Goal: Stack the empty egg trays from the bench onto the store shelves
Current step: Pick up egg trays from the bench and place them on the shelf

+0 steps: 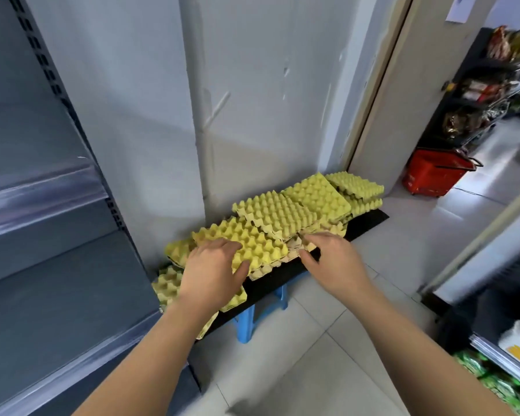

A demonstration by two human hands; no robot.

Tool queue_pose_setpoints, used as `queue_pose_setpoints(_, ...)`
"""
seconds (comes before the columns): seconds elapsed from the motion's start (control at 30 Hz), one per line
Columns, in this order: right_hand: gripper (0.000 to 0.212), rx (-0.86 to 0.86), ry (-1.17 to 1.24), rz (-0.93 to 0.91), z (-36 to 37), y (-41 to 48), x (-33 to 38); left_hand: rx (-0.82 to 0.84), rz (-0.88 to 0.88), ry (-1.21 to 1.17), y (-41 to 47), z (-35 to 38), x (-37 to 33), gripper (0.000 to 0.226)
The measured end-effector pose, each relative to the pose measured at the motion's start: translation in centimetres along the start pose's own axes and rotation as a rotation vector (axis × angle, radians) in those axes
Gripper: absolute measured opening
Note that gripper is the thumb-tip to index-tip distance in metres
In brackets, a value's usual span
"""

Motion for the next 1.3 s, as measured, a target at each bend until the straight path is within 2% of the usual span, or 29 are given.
queue_pose_setpoints(0.43, 0.033, 0.137, 0.006, 0.177, 7.7, 19.2, -13.5, 0.257, -0.132, -0.033, 19.4, 16.3, 3.1, 0.047)
queue_pose_setpoints(0.57, 0.028, 0.181, 0.023, 0.211, 10.1, 23.7, -17.0, 0.336, -0.214, -0.063, 23.6, 20.7, 3.7, 0.048)
queue_pose_setpoints(0.67, 0.031, 0.258, 0.016, 0.21, 12.5, 27.1, -19.8, 0.392, -0.281, -0.075, 25.8, 24.2, 4.1, 0.05)
queue_pose_setpoints(0.83, 0.047, 0.384, 0.057, 0.154, 16.9, 33.4, -23.9, 0.475, -0.479, -0.099, 28.3, 30.2, 5.7, 0.062)
queue_pose_setpoints(1.13, 0.047, 0.592, 0.036, -0.057, 27.7, 42.0, -29.3, 0.541, -0.893, -0.068, 29.1, 38.6, 7.2, 0.085)
queue_pose_setpoints(1.3, 0.064, 0.738, 0.024, -0.018, 33.5, 44.2, -32.3, 0.546, -1.084, -0.107, 27.4, 42.1, 7.9, 0.102)
Point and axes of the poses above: each hand's wrist, its own y-axis towards the middle knuckle, its own z-axis out of the palm, x = y × z, the point moved 8 cm from there along y, towards the middle knuckle, and after that the axes turned 5 degrees about z, right-handed, at the moved point
